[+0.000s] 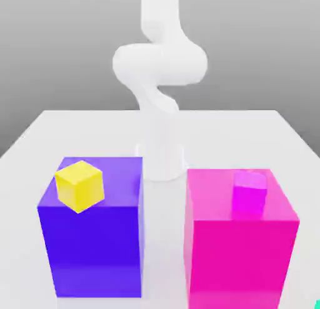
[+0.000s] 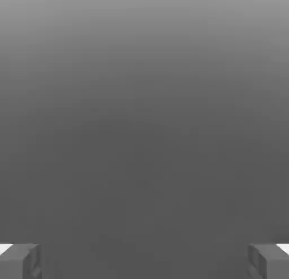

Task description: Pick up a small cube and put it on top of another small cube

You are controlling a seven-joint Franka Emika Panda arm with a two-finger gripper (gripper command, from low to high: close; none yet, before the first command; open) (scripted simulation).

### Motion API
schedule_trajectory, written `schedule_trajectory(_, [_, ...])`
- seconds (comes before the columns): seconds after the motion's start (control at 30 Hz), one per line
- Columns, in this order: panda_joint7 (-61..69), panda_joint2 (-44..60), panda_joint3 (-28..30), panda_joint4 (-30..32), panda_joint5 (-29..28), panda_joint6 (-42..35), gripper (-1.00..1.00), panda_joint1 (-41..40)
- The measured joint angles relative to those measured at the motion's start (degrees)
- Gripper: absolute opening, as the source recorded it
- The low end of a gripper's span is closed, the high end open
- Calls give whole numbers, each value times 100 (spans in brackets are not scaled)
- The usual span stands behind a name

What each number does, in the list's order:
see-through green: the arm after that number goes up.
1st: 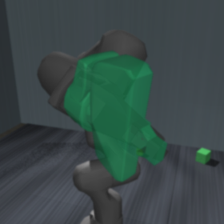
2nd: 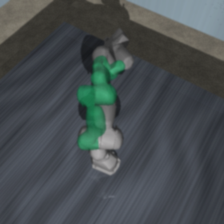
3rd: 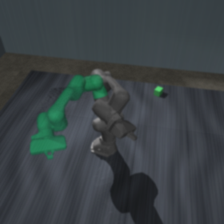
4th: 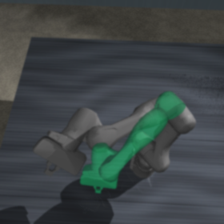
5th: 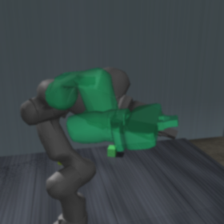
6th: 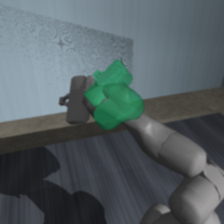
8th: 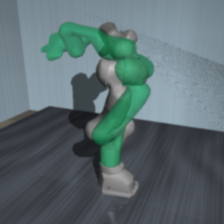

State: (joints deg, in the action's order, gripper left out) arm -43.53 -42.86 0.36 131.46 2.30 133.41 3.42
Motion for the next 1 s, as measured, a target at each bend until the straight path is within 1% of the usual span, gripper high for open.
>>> schedule_trajectory(0.2, [816,1207,-133,290,500,664,0,957])
schedule_trajectory(0.33, [1252,2034,-410,719,525,1122,0,1407])
schedule_trajectory(0.5, [1707,3067,-844,1291,412,1710,0,1907])
schedule_trajectory(0.63, [1952,3901,-1222,1753,155,2185,0,2345])
schedule_trajectory(0.73, [2018,4538,-1387,2098,-203,2541,0,2748])
schedule_trajectory(0.8, [1906,4856,-1321,2288,-566,2741,0,2847])
schedule_trajectory(0.97, [1465,5865,-766,2178,-1225,3537,0,3279])
schedule_trajectory(1.0, [1408,6037,-653,2147,-1298,3678,-100,3375])
